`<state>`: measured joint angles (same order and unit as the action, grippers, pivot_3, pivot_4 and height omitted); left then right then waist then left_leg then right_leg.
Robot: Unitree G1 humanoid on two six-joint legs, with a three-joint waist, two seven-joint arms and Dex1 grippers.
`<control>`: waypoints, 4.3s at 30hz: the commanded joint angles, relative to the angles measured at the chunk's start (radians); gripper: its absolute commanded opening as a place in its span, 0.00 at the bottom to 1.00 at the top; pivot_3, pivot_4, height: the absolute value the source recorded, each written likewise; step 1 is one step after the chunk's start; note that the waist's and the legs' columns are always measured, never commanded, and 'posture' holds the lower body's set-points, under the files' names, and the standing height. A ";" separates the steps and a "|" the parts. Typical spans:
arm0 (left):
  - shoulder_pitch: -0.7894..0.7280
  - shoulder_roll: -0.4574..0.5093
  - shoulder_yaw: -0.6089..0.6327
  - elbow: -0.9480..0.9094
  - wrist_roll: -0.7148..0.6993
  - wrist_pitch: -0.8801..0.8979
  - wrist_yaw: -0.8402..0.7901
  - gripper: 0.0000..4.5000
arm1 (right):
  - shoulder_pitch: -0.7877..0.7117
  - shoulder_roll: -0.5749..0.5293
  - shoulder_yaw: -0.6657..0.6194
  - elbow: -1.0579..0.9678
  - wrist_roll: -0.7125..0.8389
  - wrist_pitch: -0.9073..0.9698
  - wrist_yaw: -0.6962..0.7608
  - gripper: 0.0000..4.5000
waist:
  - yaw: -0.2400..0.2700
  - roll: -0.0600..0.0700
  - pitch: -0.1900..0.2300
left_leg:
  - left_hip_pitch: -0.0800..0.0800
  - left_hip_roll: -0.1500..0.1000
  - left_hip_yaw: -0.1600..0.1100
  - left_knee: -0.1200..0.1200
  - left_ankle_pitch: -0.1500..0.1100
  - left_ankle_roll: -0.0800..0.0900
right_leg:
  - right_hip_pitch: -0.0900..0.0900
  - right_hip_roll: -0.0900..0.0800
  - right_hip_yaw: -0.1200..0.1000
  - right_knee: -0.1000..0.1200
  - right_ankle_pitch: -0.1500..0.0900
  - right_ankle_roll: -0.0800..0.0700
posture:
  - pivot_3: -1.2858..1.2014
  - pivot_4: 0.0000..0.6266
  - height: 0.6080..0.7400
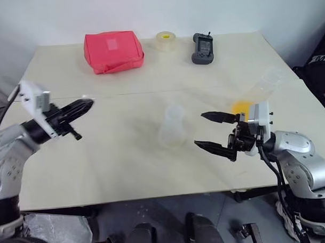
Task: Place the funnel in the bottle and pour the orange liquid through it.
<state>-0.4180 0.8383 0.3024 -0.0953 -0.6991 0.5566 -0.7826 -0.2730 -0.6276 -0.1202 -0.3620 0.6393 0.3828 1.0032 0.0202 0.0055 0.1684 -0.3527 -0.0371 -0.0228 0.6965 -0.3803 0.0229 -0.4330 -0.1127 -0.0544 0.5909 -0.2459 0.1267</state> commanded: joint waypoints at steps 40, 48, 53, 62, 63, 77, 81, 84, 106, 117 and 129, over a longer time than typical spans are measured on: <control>-0.820 -0.299 -0.396 0.814 0.436 -0.659 -0.711 0.01 | 0.318 0.022 -0.160 -0.295 0.033 -0.043 -0.288 1.00 | 0.005 -0.005 0.003 | -0.002 -0.004 0.007 0.004 -0.001 0.008 | 0.001 -0.002 -0.008 0.000 0.003 0.005 | 0.52 0.24 1.00; -0.823 -0.304 -0.400 0.819 0.451 -0.685 -0.732 0.01 | 0.313 0.013 -0.161 -0.272 0.024 -0.058 -0.282 1.00 | 0.005 -0.005 0.003 | -0.002 -0.004 0.007 0.005 -0.001 0.008 | 0.001 -0.002 -0.008 0.000 0.003 0.005 | 0.52 0.24 1.00; -0.828 -0.290 -0.411 0.832 0.485 -0.734 -0.744 0.01 | 0.315 0.022 -0.150 -0.271 0.012 -0.063 -0.285 1.00 | 0.005 -0.005 0.003 | -0.002 -0.004 0.007 0.005 -0.001 0.008 | 0.001 -0.002 -0.008 0.000 0.003 0.005 | 0.52 0.24 1.00; -0.843 -0.282 -0.452 0.843 0.523 -0.829 -0.799 0.01 | 0.333 0.029 -0.145 -0.275 0.003 -0.072 -0.280 1.00 | 0.006 -0.005 0.003 | -0.002 -0.004 0.007 0.005 -0.001 0.008 | 0.001 -0.002 -0.008 0.000 0.003 0.006 | 0.52 0.24 1.00; -0.847 -0.285 -0.456 0.845 0.522 -0.840 -0.808 0.01 | 0.334 0.029 -0.144 -0.273 0.001 -0.075 -0.279 1.00 | 0.006 -0.005 0.003 | -0.002 -0.004 0.007 0.005 -0.001 0.008 | 0.001 -0.002 -0.008 0.000 0.003 0.006 | 0.52 0.24 1.00; -0.931 -0.255 -0.714 0.863 0.447 -1.016 -0.832 0.01 | 0.356 0.031 -0.146 -0.264 -0.010 -0.107 -0.268 1.00 | 0.007 -0.005 0.003 | -0.002 -0.004 0.007 0.005 -0.001 0.009 | 0.001 -0.002 -0.008 0.000 0.003 0.006 | 0.52 0.24 1.00; -0.963 -0.259 -0.768 0.899 0.429 -1.076 -0.832 0.01 | 0.364 0.035 -0.144 -0.266 -0.015 -0.112 -0.269 1.00 | 0.006 -0.005 0.003 | -0.002 -0.005 0.008 0.005 -0.001 0.009 | 0.001 -0.001 -0.008 0.000 0.003 0.006 | 0.52 0.24 1.00; -0.984 -0.268 -0.797 0.903 0.412 -1.098 -0.832 0.16 | 0.374 0.038 -0.144 -0.271 -0.018 -0.118 -0.272 1.00 | 0.005 -0.005 0.003 | -0.001 -0.005 0.008 0.005 -0.001 0.009 | 0.001 -0.001 -0.008 0.000 0.003 0.006 | 0.52 0.24 1.00; -0.819 -0.250 -0.455 0.698 0.180 -0.487 -0.660 0.99 | 0.402 0.032 -0.292 -0.312 -0.014 -0.055 -0.421 1.00 | 0.003 -0.005 0.003 | -0.001 -0.002 0.008 0.007 -0.002 0.010 | 0.001 -0.001 -0.008 0.001 0.003 0.006 | 0.52 0.24 1.00; -0.386 -0.181 -0.255 0.462 0.157 -0.295 -0.555 0.99 | 0.442 0.056 -0.483 -0.461 -0.034 0.183 -0.762 1.00 | 0.008 -0.004 0.003 | 0.000 -0.002 0.007 0.007 -0.002 0.009 | 0.001 -0.002 -0.006 0.003 0.003 0.006 | 0.52 0.24 1.00; -0.263 -0.201 -0.214 0.519 0.182 -0.363 -0.650 0.99 | 0.431 0.047 -0.531 -0.432 0.088 0.282 -0.856 1.00 | 0.002 -0.004 0.002 | 0.003 -0.003 0.012 0.009 -0.001 0.012 | 0.005 -0.002 0.002 0.002 0.003 0.006 | 0.52 0.24 1.00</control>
<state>-0.6746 0.6337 0.0675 0.4456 -0.5211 0.2066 -1.4358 0.1899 -0.5592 -0.6592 -0.8345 0.7335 0.6706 0.1502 0.0227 0.0019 0.1704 -0.3499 -0.0403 -0.0103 0.7051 -0.3813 0.0351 -0.4287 -0.1147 -0.0517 0.5928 -0.2426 0.1325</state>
